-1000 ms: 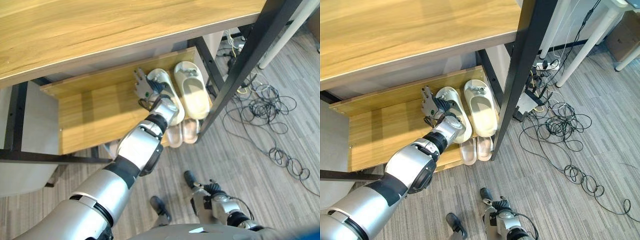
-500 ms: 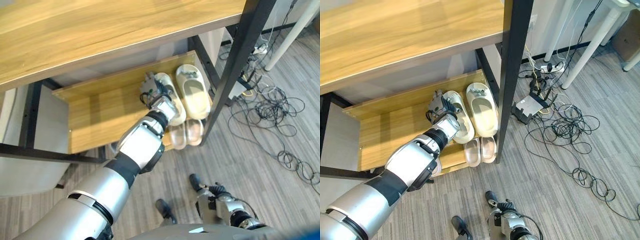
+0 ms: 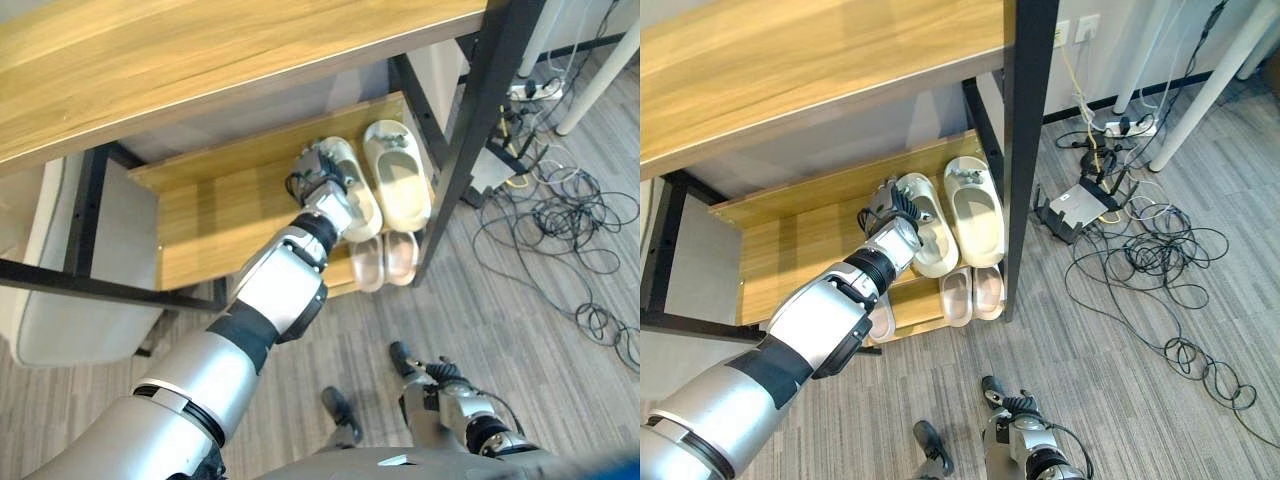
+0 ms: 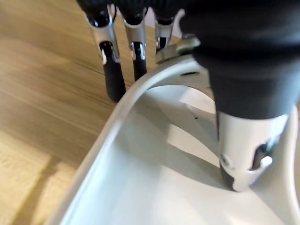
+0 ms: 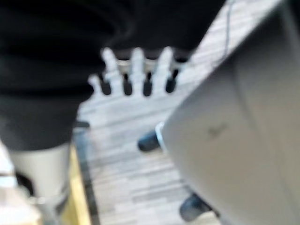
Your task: Arrange the slippers neatly on the shoe rack.
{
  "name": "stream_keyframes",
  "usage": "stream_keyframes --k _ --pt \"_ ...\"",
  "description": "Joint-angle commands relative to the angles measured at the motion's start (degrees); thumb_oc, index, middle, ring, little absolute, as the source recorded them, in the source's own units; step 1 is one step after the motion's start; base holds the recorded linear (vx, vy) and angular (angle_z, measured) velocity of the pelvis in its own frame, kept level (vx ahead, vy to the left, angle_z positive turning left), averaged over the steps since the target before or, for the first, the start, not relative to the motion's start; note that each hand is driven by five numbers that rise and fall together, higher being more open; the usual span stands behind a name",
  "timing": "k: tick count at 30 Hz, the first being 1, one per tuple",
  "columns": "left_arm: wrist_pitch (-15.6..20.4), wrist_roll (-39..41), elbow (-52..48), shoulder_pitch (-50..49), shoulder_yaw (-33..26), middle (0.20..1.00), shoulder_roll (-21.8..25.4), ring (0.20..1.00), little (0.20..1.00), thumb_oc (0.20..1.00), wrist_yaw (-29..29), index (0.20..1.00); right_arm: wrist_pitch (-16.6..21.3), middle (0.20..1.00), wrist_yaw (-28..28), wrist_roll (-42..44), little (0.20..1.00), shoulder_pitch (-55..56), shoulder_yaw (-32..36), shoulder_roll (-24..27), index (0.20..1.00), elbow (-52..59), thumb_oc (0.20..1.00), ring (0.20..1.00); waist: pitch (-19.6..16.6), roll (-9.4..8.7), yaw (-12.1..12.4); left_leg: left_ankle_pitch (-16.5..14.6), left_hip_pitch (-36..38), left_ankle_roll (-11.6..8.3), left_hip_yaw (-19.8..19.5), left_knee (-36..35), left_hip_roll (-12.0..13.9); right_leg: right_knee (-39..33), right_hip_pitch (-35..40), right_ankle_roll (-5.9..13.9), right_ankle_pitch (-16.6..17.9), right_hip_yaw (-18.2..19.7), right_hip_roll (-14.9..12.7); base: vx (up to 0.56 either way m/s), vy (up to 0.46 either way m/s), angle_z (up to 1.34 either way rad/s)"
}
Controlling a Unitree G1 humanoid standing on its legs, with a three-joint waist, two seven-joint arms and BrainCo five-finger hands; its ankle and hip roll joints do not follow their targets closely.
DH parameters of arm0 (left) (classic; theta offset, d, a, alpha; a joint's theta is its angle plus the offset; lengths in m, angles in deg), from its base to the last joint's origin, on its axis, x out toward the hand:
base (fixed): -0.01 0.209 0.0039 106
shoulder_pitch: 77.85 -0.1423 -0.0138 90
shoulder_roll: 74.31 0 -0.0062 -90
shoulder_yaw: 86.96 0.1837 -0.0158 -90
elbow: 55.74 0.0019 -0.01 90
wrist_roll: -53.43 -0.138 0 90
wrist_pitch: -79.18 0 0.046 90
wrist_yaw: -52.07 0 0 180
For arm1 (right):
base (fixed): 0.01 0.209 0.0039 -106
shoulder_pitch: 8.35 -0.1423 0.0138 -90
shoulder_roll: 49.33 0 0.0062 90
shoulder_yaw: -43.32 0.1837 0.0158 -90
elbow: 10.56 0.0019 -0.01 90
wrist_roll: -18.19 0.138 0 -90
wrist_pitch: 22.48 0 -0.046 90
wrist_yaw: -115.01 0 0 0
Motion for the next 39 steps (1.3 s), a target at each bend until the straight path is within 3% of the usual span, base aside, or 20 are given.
stream_keyframes --k 1,7,9,16,24,30,37,39 --pt "-3.98 -0.83 7.85 -0.62 -5.58 1.000 -1.46 1.000 1.000 1.000 8.09 1.000 -0.15 1.000 -1.32 1.97 1.000 1.71 0.08 -3.60 1.000 -2.19 1.000 1.000 4.47 -1.27 -1.53 -1.58 6.14 -2.70 -2.94 0.47 1.94 -8.67 7.37 -0.37 5.33 -0.04 0.78 0.00 0.000 0.00" --pt "-8.47 -5.48 -6.03 -4.40 -5.76 1.000 0.38 1.000 1.000 1.000 15.98 1.000 -0.96 1.000 -2.91 3.53 1.000 0.82 0.88 -3.82 1.000 -0.82 1.000 1.000 5.97 -1.14 -0.53 -1.30 6.57 -2.63 -3.41 0.47 1.92 -8.33 7.86 -0.21 5.12 -0.77 0.46 -0.03 0.010 0.07" --pt "-10.65 -9.29 -15.76 -7.96 -5.79 1.000 3.39 1.000 1.000 1.000 20.09 1.000 -1.42 1.000 -3.45 4.05 1.000 0.39 1.23 -4.28 1.000 -0.43 1.000 1.000 6.47 -1.26 0.08 -1.38 7.77 -2.46 -3.64 0.47 1.95 -8.08 9.01 -0.26 4.84 -1.02 0.41 -0.01 0.006 0.04" --pt "-11.70 -11.51 -21.63 -11.43 -5.86 1.000 5.71 1.000 1.000 1.000 22.45 1.000 -1.85 1.000 -3.17 4.21 1.000 -0.21 1.98 -4.37 1.000 -0.15 1.000 1.000 6.69 -1.48 0.29 -1.60 9.04 -2.31 -3.83 0.47 1.81 -7.90 10.27 -0.26 4.64 -1.16 0.41 0.00 0.000 0.00" --pt "-14.43 -15.89 -37.42 -19.19 -7.16 1.000 9.22 1.000 1.000 1.000 32.21 1.000 -2.42 1.000 -2.90 3.97 1.000 -0.46 2.72 -4.40 1.000 0.12 1.000 1.000 7.03 -1.56 0.81 -1.66 9.89 -2.13 -4.14 0.47 1.77 -7.51 10.82 -0.21 4.73 -1.53 0.26 0.00 0.000 0.00" --pt "-14.26 -18.03 -43.55 -23.29 -7.40 1.000 10.94 1.000 1.000 1.000 35.78 1.000 -2.54 1.000 -2.92 3.71 1.000 -0.44 2.71 -4.66 1.000 -0.04 1.000 1.000 6.80 -1.70 1.14 -1.81 10.54 -2.03 -4.14 0.47 1.79 -6.88 11.21 -0.31 4.62 -1.36 0.38 0.00 0.000 0.00" --pt "-12.79 -17.80 -49.31 -27.97 -8.00 1.000 12.79 1.000 1.000 1.000 35.70 1.000 -2.06 1.000 -2.41 3.66 1.000 0.22 3.22 -4.89 1.000 -1.00 1.000 1.000 6.08 -1.97 1.56 -2.33 12.91 -1.90 -4.27 0.47 1.76 -6.56 13.46 -0.17 4.08 -1.49 0.37 0.00 0.001 0.02" --pt "-9.72 -14.01 -50.15 -29.17 -9.56 1.000 12.29 1.000 1.000 1.000 29.09 1.000 -1.52 1.000 -2.75 3.64 1.000 0.12 3.50 -5.29 1.000 -1.93 1.000 1.000 5.99 -2.08 1.69 -2.38 13.35 -1.85 -4.52 0.47 1.62 -6.47 14.12 -0.09 3.93 -1.60 0.36 0.01 -0.001 0.02"
